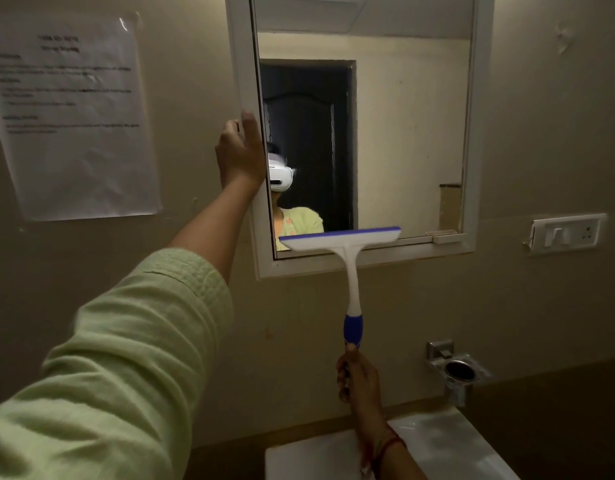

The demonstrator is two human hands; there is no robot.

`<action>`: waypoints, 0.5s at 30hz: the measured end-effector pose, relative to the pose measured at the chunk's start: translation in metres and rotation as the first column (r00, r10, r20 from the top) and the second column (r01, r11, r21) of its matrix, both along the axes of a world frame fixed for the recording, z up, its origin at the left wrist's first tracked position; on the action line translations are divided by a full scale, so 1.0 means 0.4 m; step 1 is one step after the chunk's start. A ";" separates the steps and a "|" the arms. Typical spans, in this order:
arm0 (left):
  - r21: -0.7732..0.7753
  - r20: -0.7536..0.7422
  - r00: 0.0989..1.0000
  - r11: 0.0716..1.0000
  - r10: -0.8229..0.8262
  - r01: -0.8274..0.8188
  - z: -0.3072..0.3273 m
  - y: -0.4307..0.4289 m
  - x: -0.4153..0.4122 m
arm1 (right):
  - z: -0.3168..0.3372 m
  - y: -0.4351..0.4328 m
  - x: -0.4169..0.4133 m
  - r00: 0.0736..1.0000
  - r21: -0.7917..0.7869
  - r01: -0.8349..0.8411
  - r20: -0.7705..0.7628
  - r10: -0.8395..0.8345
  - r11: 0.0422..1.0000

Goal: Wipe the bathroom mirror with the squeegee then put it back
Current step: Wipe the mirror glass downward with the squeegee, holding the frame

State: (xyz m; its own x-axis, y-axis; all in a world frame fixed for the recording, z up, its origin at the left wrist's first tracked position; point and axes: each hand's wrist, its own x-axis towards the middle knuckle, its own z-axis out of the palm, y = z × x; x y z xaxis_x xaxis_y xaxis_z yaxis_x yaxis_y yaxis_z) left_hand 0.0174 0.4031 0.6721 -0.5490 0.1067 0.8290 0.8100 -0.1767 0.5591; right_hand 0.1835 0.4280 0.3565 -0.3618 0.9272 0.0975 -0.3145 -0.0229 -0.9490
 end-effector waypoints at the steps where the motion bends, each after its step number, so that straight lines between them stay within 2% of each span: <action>1: 0.002 0.002 1.000 1.000 0.003 -0.003 0.001 0.000 0.000 | 0.017 0.003 -0.002 1.000 0.018 0.007 -0.018 -0.007 1.000; 5: -0.054 0.030 0.998 0.998 0.047 -0.045 0.004 -0.005 -0.004 | 0.059 0.017 -0.004 0.998 0.058 0.014 -0.063 -0.011 0.998; 11: -0.110 0.029 0.995 0.990 0.090 -0.087 0.005 -0.001 -0.005 | -0.034 0.004 0.011 1.000 -0.065 -0.013 0.009 0.013 0.998; 15: -0.135 0.035 0.991 0.983 0.131 -0.125 0.007 -0.004 -0.004 | -0.001 0.002 0.001 1.000 -0.036 -0.009 -0.028 0.008 0.999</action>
State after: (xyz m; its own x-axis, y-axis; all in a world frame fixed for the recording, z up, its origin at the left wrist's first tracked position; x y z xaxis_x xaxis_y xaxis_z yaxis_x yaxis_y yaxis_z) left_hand 0.0159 0.4015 0.6750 -0.6000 0.1402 0.7876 0.7958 0.0047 0.6055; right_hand 0.1840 0.4288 0.3559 -0.3677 0.9270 0.0738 -0.3401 -0.0602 -0.9385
